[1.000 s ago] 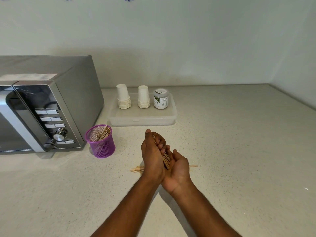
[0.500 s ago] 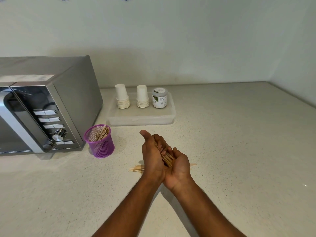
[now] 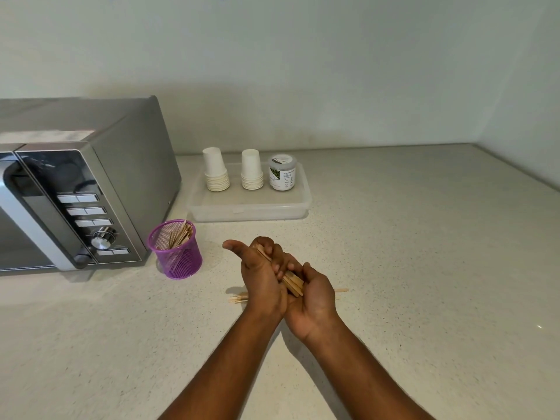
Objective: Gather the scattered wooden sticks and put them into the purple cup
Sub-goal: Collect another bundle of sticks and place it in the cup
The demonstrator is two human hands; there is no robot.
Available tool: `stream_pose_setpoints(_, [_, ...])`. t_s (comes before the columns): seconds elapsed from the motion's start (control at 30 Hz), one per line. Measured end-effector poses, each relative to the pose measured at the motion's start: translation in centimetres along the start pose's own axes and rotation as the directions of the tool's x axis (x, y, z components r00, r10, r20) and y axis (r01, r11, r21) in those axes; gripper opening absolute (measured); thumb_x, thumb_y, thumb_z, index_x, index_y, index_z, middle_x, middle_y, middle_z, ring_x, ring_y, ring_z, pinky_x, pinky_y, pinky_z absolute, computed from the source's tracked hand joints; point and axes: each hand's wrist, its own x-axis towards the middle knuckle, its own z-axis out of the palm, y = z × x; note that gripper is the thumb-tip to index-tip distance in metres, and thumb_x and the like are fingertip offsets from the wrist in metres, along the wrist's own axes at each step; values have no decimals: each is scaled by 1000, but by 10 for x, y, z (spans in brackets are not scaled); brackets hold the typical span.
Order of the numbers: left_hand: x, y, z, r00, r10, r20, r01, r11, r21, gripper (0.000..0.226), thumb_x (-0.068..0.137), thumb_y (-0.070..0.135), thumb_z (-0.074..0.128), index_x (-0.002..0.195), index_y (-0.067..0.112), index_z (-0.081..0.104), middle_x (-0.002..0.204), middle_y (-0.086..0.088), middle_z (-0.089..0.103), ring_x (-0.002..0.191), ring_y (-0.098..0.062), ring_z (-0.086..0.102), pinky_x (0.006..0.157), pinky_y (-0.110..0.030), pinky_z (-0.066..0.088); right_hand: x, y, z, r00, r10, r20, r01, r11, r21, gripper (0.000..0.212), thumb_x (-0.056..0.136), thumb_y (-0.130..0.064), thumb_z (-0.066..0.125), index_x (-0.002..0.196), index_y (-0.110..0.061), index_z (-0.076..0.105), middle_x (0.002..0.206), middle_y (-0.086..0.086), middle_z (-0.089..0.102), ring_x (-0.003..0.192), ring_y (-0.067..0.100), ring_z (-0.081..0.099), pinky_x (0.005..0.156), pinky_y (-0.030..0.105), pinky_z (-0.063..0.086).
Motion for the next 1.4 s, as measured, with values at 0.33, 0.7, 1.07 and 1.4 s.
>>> stream_pose_setpoints(0.33, [18,12,-10,988,-102,-112,76,972,-220,62,102,61,35,60,17,43,52,1,33,43,-13,32,57,-26,45,-19,6,-20,878,-401,262,450,502,-739,27,92,-24,74,117,-36,71,105,-22,76,100,-4,71,77,12,57])
stream_pose_setpoints(0.7, [13,14,-16,984,-174,-46,155,949,-274,59,101,60,39,62,17,41,52,2,28,44,-13,26,60,-30,40,-13,-12,-25,891,-399,216,435,617,-656,23,86,-4,77,105,-16,80,90,3,82,82,20,79,68,20,60])
stream_pose_setpoints(1.07, [19,28,-33,970,-215,-113,162,920,-356,54,107,37,41,56,19,40,50,3,28,42,-12,25,56,-26,42,-9,-2,-16,864,-436,252,493,629,-601,21,83,0,78,101,-10,80,89,3,82,85,18,79,69,17,59])
stream_pose_setpoints(1.4, [24,48,-74,990,-112,-84,105,991,-82,65,94,64,40,108,9,71,102,-14,77,97,-30,75,93,-44,57,1,6,7,849,-442,288,501,504,-703,19,83,-8,80,96,-22,81,87,-5,82,84,15,79,72,18,61])
